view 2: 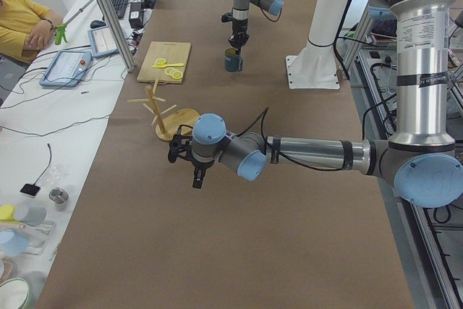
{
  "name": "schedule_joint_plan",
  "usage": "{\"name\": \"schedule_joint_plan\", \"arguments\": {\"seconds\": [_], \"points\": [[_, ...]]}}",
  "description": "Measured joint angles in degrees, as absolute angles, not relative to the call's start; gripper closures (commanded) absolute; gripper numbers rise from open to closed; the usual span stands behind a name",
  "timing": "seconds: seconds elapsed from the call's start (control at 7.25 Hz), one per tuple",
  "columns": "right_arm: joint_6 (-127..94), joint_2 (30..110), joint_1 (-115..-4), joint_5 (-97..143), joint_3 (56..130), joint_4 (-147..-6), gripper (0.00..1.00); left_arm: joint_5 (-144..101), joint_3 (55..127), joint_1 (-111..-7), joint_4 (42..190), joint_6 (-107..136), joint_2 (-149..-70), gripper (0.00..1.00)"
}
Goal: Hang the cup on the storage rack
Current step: 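Carry the blue mug toward the table center and set it down, then open the right gripper and withdraw it while the left arm approaches the mug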
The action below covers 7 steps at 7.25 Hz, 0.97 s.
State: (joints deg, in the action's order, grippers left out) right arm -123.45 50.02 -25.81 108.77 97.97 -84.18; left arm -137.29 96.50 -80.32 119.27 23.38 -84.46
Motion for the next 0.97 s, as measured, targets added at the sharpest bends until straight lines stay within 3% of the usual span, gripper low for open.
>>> {"name": "schedule_joint_plan", "arguments": {"seconds": [0.14, 0.55, 0.97], "points": [[-123.96, 49.51, -24.94, 108.46, 97.63, -85.77, 0.01, -137.28, 96.49, -80.33, 119.27, 23.38, -84.48, 0.02], [-122.39, 49.38, -25.34, 110.06, 99.49, -86.79, 0.00, -137.40, 96.60, -79.45, 120.87, 25.52, -85.91, 0.02], [-112.79, 57.20, -39.78, 124.07, 108.97, -87.09, 0.00, -136.54, 98.78, -70.95, 131.70, 40.68, -90.08, 0.03]]}}
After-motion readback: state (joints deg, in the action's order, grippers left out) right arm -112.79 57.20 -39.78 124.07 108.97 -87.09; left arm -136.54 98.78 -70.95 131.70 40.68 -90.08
